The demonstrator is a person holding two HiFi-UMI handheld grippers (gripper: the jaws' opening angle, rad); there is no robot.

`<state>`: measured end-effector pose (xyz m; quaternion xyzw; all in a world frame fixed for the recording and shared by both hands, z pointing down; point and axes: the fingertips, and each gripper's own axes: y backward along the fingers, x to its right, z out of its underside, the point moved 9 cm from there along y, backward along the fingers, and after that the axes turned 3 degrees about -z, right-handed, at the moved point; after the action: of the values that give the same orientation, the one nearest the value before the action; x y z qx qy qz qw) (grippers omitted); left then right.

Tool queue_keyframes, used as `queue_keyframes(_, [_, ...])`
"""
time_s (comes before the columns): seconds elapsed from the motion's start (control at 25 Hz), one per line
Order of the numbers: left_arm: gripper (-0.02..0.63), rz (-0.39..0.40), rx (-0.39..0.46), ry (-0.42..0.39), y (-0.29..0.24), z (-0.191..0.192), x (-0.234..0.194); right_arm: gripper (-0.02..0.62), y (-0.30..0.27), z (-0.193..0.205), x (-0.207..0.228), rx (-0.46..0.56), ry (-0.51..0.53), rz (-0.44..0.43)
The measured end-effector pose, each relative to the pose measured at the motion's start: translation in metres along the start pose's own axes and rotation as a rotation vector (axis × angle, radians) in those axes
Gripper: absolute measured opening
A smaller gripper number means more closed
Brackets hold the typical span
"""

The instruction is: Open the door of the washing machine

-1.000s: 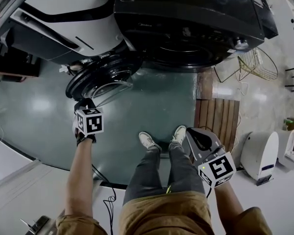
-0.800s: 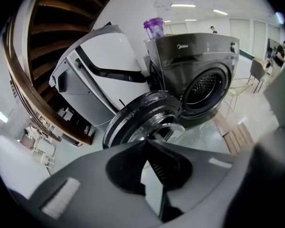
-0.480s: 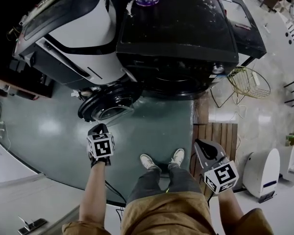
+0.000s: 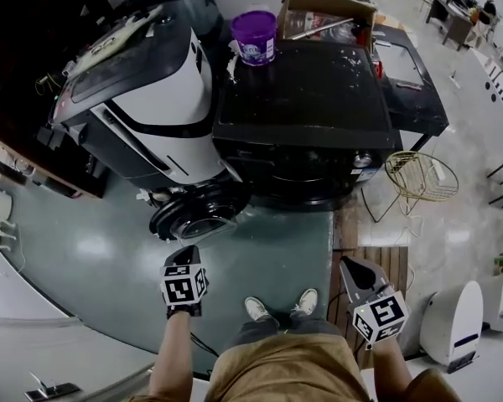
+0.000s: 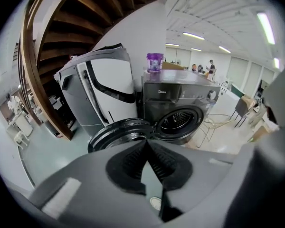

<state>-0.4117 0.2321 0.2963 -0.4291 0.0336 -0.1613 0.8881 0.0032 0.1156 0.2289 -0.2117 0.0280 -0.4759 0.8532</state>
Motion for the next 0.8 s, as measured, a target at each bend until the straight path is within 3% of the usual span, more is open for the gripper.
queue_keyframes(0.24, [0.058, 0.074, 0.094, 0.001, 0.033, -0.017, 0.01, 0.005, -0.001, -0.012, -0.003, 0.03, 0.007, -0.023])
queue_keyframes(0.48, [0.058, 0.073, 0.292, 0.085, 0.069, -0.044, 0.006, 0.005, -0.002, -0.028, 0.002, 0.061, 0.032, -0.037])
queue_keyframes(0.8, [0.058, 0.087, 0.423, 0.147, 0.105, -0.061, 0.003, 0.005, 0.007, -0.065, 0.014, 0.123, 0.082, -0.026])
